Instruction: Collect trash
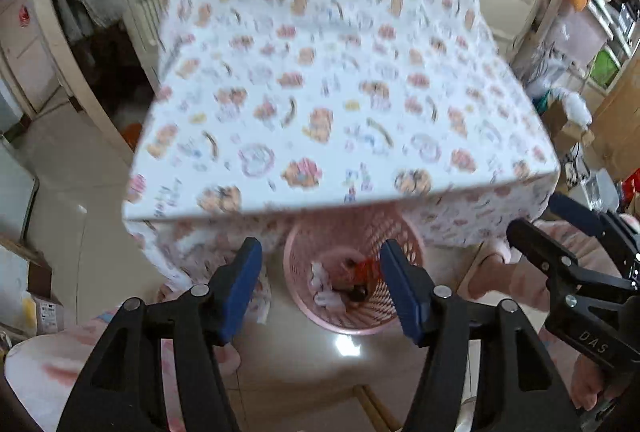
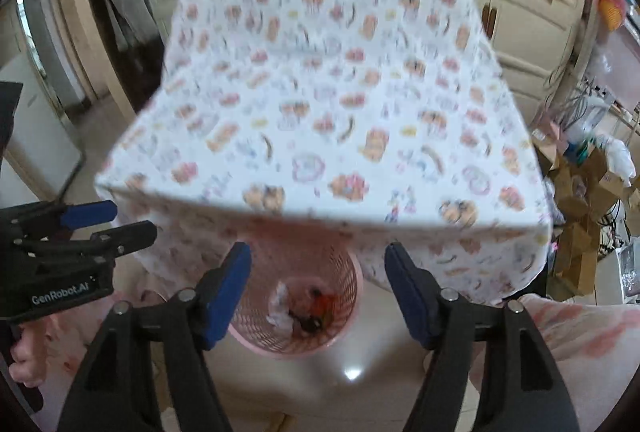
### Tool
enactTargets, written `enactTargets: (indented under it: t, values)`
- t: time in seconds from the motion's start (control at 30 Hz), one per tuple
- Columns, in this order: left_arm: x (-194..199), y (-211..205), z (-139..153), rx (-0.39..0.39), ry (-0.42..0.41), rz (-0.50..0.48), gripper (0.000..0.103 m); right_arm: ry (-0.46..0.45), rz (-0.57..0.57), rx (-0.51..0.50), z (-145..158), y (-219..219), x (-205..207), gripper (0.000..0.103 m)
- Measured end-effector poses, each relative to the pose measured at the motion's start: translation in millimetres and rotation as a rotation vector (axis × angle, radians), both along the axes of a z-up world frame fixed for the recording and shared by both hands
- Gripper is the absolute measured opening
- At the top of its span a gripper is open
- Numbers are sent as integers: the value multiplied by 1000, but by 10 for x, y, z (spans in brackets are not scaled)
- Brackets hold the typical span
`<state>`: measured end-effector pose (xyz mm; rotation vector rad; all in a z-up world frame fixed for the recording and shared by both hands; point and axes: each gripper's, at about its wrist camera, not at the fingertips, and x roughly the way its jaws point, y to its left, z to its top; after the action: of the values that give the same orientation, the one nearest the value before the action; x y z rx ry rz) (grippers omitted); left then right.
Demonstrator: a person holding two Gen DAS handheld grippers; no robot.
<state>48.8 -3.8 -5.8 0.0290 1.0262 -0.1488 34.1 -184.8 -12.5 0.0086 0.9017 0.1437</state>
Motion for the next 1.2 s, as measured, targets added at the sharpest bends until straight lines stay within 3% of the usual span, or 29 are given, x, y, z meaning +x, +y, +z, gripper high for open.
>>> enactTargets:
  t: [0.07,0.13,0.2,0.27,0.5,0.6,0.77,1.03,1.2]
  values:
    - [-86,22,110,-9,-54,0,63,-23,-7,20,119,-25,-80,70]
    - [-167,49,191,-41,-85,-5,77,-43,-15,25,191,-53,-145,75]
    - [-217,52,217,-56,-112,-6,80,-63,-22,28,227,-93,-223,80]
    - [-300,51,247,-31,-157,0,81,-84,-32,29,260,-120,-294,86]
    - [-519,117,293,-21,-289,29,99,-166,-42,11,316,-163,-525,103]
    - [-608,157,287,34,-375,37,101,-258,-76,20,328,-184,-634,103]
    - [-622,239,216,-12,-374,47,102,-259,-53,2,216,-135,-664,103]
    - [-649,208,178,16,-384,73,102,-255,-36,-50,128,-48,-661,103]
    - [-567,276,79,-24,-317,106,102,-242,-37,-65,89,-39,-653,103]
